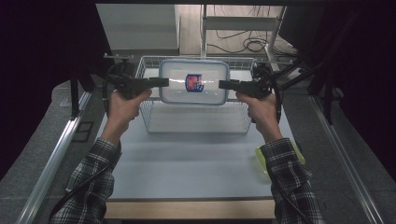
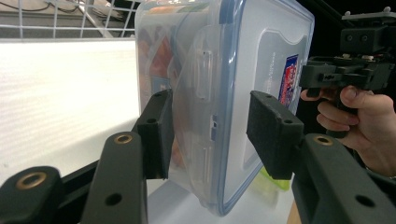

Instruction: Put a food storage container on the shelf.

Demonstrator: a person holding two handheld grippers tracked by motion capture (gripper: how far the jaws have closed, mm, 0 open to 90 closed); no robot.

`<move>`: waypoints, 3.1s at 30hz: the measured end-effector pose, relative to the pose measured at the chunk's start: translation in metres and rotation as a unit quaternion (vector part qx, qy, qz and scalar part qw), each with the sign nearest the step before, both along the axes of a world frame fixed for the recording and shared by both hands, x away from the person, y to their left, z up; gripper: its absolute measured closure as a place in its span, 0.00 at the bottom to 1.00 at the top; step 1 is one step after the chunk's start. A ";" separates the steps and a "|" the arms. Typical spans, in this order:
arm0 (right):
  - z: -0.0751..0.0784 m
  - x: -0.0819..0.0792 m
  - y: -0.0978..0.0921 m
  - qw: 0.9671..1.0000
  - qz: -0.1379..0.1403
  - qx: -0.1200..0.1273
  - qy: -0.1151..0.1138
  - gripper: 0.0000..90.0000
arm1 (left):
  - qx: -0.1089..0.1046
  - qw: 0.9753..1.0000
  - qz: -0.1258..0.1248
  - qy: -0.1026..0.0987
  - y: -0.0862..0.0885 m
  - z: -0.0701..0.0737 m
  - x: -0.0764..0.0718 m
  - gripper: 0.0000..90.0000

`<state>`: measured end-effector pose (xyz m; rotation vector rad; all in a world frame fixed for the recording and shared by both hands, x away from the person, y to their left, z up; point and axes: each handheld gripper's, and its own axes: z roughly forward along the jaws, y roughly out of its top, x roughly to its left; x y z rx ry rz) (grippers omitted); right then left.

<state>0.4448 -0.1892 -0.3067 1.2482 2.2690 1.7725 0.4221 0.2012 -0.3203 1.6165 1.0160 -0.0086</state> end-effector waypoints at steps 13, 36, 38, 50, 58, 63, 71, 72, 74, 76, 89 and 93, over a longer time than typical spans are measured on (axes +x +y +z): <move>0.000 0.025 0.002 1.000 -0.018 0.002 0.004 0.54 | -0.013 1.000 0.010 0.000 0.000 -0.006 0.023 0.56; -0.006 0.030 0.009 0.997 -0.074 -0.030 0.013 0.44 | 0.041 0.998 0.038 -0.004 -0.011 -0.010 0.023 0.55; -0.007 0.030 0.011 0.996 -0.080 -0.041 0.008 0.44 | 0.044 0.998 0.039 -0.006 -0.011 -0.010 0.023 0.53; -0.007 0.031 0.008 0.993 -0.109 -0.036 0.010 0.46 | 0.046 0.997 0.064 -0.010 -0.011 -0.007 0.027 0.49; -0.004 0.030 0.009 0.994 -0.101 -0.029 0.001 0.54 | 0.046 0.996 0.068 -0.017 -0.010 -0.004 0.028 0.56; -0.003 0.027 0.008 0.995 -0.098 -0.035 -0.012 0.55 | 0.045 0.997 0.063 -0.025 -0.009 -0.003 0.024 0.57; -0.002 0.009 0.003 0.996 -0.070 -0.043 -0.041 0.45 | 0.066 0.995 0.048 -0.059 -0.014 -0.005 0.002 0.43; -0.003 0.005 0.004 0.996 -0.064 -0.048 -0.045 0.44 | 0.070 0.994 0.045 -0.066 -0.016 -0.007 -0.001 0.40; -0.005 -0.001 0.004 0.995 -0.058 -0.056 -0.054 0.41 | 0.086 0.993 0.042 -0.076 -0.019 -0.009 -0.007 0.37; -0.006 -0.007 0.005 0.994 -0.053 -0.066 -0.064 0.38 | 0.100 0.990 0.037 -0.090 -0.021 -0.011 -0.012 0.33; -0.024 -0.042 0.004 0.987 -0.031 -0.120 -0.102 0.24 | 0.148 0.983 0.011 -0.105 -0.028 -0.037 -0.055 0.12; -0.030 -0.053 0.005 0.984 -0.021 -0.134 -0.117 0.19 | 0.153 0.982 0.006 -0.110 -0.028 -0.043 -0.068 0.09</move>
